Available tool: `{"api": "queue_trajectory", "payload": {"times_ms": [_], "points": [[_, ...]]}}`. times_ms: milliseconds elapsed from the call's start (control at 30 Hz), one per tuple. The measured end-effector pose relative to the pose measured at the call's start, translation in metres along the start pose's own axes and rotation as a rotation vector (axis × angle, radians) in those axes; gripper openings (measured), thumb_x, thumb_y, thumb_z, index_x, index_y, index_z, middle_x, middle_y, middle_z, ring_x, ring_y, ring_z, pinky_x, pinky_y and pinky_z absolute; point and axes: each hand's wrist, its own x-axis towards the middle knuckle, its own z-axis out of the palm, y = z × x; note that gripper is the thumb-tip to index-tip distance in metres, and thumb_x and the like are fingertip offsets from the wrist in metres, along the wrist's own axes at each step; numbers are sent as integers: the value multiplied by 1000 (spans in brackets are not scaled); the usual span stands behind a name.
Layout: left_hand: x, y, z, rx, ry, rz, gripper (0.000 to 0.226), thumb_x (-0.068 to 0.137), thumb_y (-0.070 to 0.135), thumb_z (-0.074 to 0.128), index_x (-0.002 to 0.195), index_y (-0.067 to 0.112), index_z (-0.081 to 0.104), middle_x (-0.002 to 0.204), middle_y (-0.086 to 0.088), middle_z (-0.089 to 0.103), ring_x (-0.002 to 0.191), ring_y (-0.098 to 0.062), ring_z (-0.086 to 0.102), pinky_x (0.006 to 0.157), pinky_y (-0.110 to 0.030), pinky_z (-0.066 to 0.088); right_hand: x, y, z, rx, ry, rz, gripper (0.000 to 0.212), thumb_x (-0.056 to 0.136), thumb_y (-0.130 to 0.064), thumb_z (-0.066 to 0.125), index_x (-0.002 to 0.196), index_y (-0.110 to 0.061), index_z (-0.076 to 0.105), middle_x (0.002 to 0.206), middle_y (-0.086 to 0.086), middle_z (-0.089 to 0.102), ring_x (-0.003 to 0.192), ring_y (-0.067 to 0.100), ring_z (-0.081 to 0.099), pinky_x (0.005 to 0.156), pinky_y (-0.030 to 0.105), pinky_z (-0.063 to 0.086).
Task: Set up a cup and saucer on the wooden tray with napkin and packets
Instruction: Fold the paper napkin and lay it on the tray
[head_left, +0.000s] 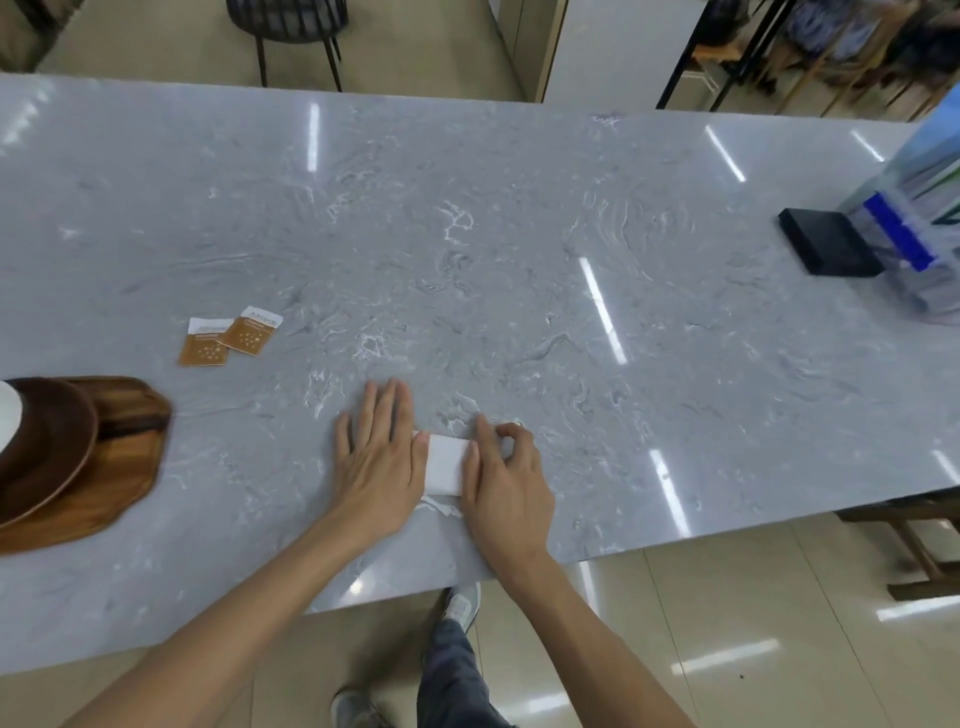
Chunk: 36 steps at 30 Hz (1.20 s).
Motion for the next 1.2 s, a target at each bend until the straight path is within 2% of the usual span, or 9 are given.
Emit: {"api": "queue_trajectory", "payload": {"times_ms": [133, 400, 567, 667, 833, 900, 1000, 1100, 1200], "points": [[-5, -11, 1, 22, -19, -24, 73, 97, 47, -11, 160, 11, -6, 170, -6, -9, 156, -23, -17, 126, -50, -1, -2, -4, -5, 31, -12, 46, 39, 104, -44, 43, 136, -24, 52, 132, 5, 52, 112, 26, 59, 67, 36, 55], [-5, -9, 4, 37, -6, -80, 66, 105, 43, 10, 160, 7, 3, 171, -10, -6, 156, -26, -14, 126, -50, 0, -3, -18, -25, 237, -222, 388, 46, 98, -48, 55, 119, -7, 54, 114, 13, 63, 102, 32, 64, 75, 33, 45], [-20, -4, -6, 27, 63, -91, 77, 99, 50, 2, 155, 7, 32, 167, -15, 21, 156, -32, 8, 124, -51, 13, 10, -24, -43, 863, -333, 714, 20, 91, -22, 70, 79, -7, 67, 84, 11, 65, 78, 28, 62, 65, 32, 47], [-31, -6, -10, -63, 48, -111, 69, 102, 49, 9, 153, 10, 34, 166, -16, 20, 156, -33, 4, 125, -49, 11, 4, -33, -51, 974, -312, 694, 12, 89, -14, 73, 78, -12, 70, 79, 7, 68, 77, 25, 66, 61, 29, 52], [-65, -18, -14, -426, 46, -152, 47, 106, 37, 38, 143, 11, 46, 162, -18, 26, 155, -34, 3, 125, -42, 2, -12, -52, -75, 994, -309, 583, 10, 86, -16, 80, 90, -9, 73, 84, 8, 71, 74, 20, 67, 63, 29, 57], [-82, -25, -25, -657, 23, -190, 34, 105, 35, 44, 130, 14, 55, 141, -12, 50, 145, -33, 29, 124, -44, 18, -19, -62, -84, 992, -334, 531, 9, 85, -14, 80, 88, -10, 73, 83, 7, 70, 73, 18, 67, 62, 27, 56], [-108, -39, -51, -1204, -32, -329, 23, 101, 37, 55, 121, 27, 60, 122, 1, 66, 120, -22, 61, 102, -41, 48, -29, -86, -100, 1012, -388, 451, 8, 85, -9, 79, 88, -13, 73, 80, 2, 72, 68, 10, 70, 61, 21, 58], [-130, -61, -69, -1691, -131, -410, 32, 97, 39, 62, 126, 26, 60, 120, -7, 75, 109, -28, 72, 84, -38, 61, -41, -112, -111, 1009, -477, 373, 11, 87, -9, 77, 97, -13, 74, 85, 4, 75, 74, 11, 72, 65, 20, 60], [-150, -84, -81, -1910, -73, -393, 39, 90, 40, 70, 127, 29, 64, 119, -9, 76, 108, -29, 73, 75, -37, 62, -51, -138, -114, 985, -577, 291, 19, 88, -10, 76, 107, -13, 74, 98, 13, 78, 87, 18, 74, 77, 27, 63]]}}
